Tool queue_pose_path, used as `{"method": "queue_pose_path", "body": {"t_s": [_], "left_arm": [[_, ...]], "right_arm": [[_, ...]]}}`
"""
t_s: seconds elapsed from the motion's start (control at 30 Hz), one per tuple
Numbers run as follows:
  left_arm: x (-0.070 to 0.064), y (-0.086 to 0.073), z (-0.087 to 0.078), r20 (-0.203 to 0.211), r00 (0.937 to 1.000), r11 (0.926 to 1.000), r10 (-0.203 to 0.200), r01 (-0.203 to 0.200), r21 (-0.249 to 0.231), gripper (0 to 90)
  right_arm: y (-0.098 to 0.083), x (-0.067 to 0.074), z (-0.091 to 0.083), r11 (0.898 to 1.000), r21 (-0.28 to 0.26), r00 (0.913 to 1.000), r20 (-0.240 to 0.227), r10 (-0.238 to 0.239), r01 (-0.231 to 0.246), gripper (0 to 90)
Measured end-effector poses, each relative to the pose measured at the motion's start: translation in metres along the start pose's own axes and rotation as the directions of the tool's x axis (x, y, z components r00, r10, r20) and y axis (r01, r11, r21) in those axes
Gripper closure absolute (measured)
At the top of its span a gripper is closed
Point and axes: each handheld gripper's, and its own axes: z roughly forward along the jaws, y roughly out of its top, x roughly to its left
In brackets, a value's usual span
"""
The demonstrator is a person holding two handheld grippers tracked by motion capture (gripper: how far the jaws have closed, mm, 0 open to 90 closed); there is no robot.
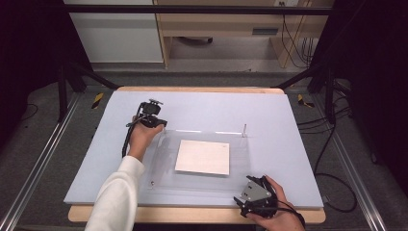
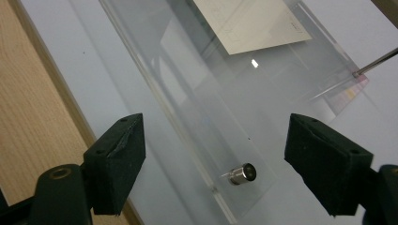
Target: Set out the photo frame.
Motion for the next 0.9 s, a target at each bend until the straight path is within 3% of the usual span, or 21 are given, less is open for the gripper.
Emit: {"method": "queue_pose_path", "body": {"t_s": [0.27,0.6,0.9], "left_arm": [[0.0006,-0.0002,0.0009,0.005,1.0,1.0,0.003,-0.003,0.001,84.8],[0.0006,-0.0005,0.002,0.005,1.0,1.0,0.0,0.0,-0.002,84.7],[0.0032,0.0005,0.0032,0.018,0.9998,1.0,-0.005,0.005,-0.003,84.8]], "right_arm": [[-0.0004,-0.002,0.0031,1.0,0.002,0.9993,0.038,0.001,-0.001,27.1],[0.0011,-0.0012,0.005,1.0,-0.001,0.9978,0.062,-0.025,0.025,27.3],[0.0062,0.001,-0.0013,0.997,-0.044,0.9929,0.102,-0.06,0.065,31.4]]}}
